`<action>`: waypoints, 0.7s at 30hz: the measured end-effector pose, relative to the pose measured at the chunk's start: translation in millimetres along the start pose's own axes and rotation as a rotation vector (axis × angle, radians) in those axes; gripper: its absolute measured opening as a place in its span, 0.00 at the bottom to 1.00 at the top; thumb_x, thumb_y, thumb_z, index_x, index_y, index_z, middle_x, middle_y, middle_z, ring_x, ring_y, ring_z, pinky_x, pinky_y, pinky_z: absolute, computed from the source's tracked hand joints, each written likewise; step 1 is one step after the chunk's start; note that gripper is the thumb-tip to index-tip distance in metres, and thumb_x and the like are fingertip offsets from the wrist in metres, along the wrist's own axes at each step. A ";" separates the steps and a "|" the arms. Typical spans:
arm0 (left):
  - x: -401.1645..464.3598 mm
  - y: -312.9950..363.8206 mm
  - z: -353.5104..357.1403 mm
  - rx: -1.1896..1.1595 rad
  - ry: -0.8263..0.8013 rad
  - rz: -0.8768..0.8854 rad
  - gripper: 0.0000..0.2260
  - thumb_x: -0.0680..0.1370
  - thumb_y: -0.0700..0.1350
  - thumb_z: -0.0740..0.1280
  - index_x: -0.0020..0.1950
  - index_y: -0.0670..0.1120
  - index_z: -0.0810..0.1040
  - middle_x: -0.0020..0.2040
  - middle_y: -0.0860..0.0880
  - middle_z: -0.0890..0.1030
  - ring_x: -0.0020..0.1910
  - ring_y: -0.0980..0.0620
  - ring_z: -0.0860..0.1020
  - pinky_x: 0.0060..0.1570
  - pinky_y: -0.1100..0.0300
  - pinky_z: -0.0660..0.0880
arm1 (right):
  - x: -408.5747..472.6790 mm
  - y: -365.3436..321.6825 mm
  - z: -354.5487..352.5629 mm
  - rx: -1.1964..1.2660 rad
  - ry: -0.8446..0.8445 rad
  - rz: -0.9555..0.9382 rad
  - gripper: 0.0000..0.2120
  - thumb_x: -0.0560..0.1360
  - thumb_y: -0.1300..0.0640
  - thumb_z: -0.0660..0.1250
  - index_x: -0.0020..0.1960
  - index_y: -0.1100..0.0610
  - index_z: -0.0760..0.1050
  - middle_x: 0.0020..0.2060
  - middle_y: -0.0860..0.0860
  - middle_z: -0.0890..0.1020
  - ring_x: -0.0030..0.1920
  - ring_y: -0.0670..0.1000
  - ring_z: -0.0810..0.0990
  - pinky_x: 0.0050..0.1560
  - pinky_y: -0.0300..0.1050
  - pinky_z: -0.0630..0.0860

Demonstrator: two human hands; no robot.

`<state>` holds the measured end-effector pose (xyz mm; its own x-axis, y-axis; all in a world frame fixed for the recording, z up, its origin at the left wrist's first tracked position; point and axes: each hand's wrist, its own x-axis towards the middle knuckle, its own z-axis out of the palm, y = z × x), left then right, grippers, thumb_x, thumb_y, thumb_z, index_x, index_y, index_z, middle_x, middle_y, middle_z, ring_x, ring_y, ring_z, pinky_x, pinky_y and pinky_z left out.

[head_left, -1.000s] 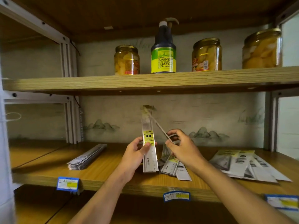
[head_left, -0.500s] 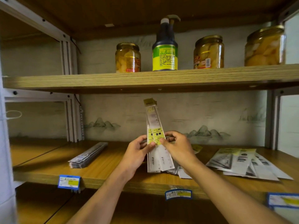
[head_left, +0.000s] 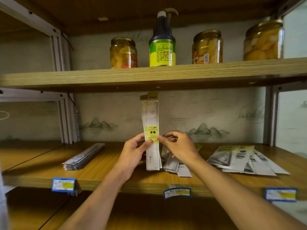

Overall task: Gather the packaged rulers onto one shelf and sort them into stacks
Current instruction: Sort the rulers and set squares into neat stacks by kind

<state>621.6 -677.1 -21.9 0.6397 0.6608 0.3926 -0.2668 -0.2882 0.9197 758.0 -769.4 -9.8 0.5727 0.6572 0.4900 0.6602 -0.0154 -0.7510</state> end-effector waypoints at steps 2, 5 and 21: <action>2.5 -1.7 0.0 -0.033 0.081 -0.015 0.12 0.81 0.41 0.62 0.61 0.52 0.79 0.54 0.52 0.84 0.53 0.53 0.82 0.48 0.58 0.77 | 0.4 19.8 -12.7 -0.073 0.030 0.077 0.19 0.75 0.38 0.63 0.51 0.52 0.79 0.40 0.47 0.83 0.36 0.46 0.82 0.36 0.41 0.76; 5.0 -4.3 0.1 -0.029 0.147 -0.032 0.12 0.82 0.41 0.61 0.63 0.52 0.76 0.55 0.52 0.83 0.54 0.54 0.81 0.47 0.59 0.76 | 3.2 43.0 -21.6 -0.330 0.029 0.132 0.16 0.74 0.39 0.66 0.51 0.51 0.80 0.47 0.49 0.84 0.52 0.51 0.81 0.52 0.45 0.77; 10.2 -11.2 -2.7 0.074 0.076 -0.094 0.15 0.81 0.42 0.62 0.67 0.51 0.75 0.56 0.51 0.84 0.56 0.52 0.81 0.52 0.54 0.77 | 7.7 37.8 -31.9 -0.235 -0.153 0.363 0.32 0.65 0.48 0.79 0.63 0.57 0.72 0.58 0.53 0.78 0.57 0.53 0.78 0.57 0.50 0.77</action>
<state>629.2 -665.2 -28.1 0.6021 0.7372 0.3066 -0.1522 -0.2710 0.9505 802.9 -789.0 -20.3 0.7204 0.6813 0.1298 0.5328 -0.4240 -0.7324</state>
